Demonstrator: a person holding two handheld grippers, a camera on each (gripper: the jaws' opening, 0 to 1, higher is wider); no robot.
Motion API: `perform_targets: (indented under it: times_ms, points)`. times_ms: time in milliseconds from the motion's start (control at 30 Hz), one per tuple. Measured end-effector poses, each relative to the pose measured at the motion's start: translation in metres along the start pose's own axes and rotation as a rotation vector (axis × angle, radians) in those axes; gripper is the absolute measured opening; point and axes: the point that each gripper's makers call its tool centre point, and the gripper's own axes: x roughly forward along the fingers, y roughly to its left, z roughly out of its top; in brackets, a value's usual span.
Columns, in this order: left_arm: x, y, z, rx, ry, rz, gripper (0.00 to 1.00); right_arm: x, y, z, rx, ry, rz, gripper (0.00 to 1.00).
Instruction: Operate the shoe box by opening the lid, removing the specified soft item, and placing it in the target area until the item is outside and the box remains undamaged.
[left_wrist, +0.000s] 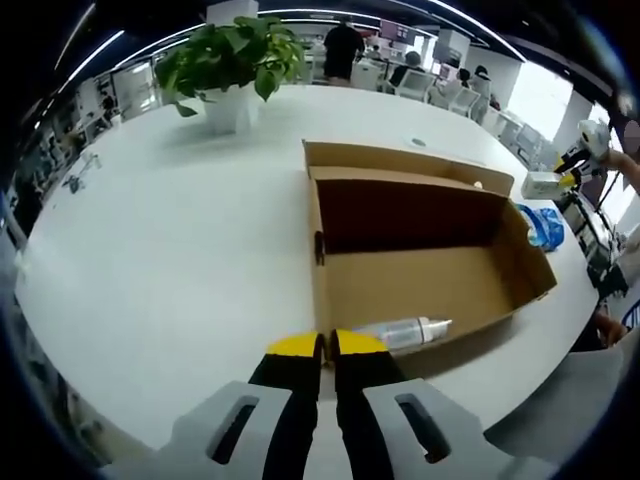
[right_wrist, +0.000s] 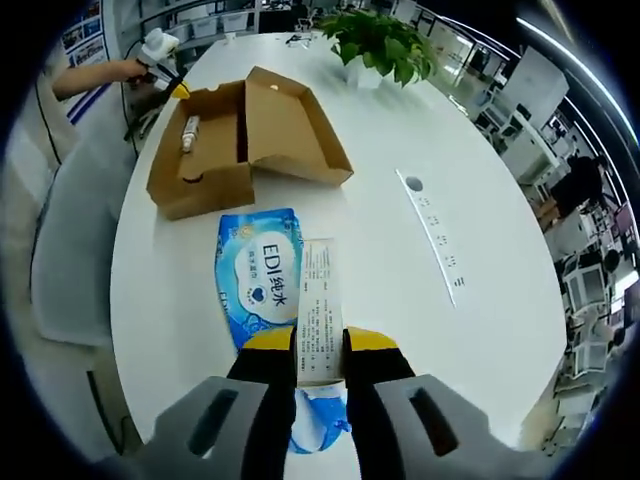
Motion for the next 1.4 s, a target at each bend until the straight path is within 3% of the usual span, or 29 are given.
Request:
perform_targets:
  times_ms: [433, 933, 1400]
  points:
    - [0.0, -0.001, 0.0, 0.014, 0.017, 0.013, 0.01, 0.018, -0.016, -0.038, -0.009, 0.068, 0.006, 0.15]
    - [0.001, -0.001, 0.0, 0.013, 0.023, 0.024, 0.01, 0.035, -0.027, -0.067, -0.033, 0.093, 0.057, 0.15]
    - [0.002, 0.0, 0.0, 0.016, 0.034, 0.027, 0.01, 0.045, -0.036, -0.1, -0.116, 0.154, 0.085, 0.16]
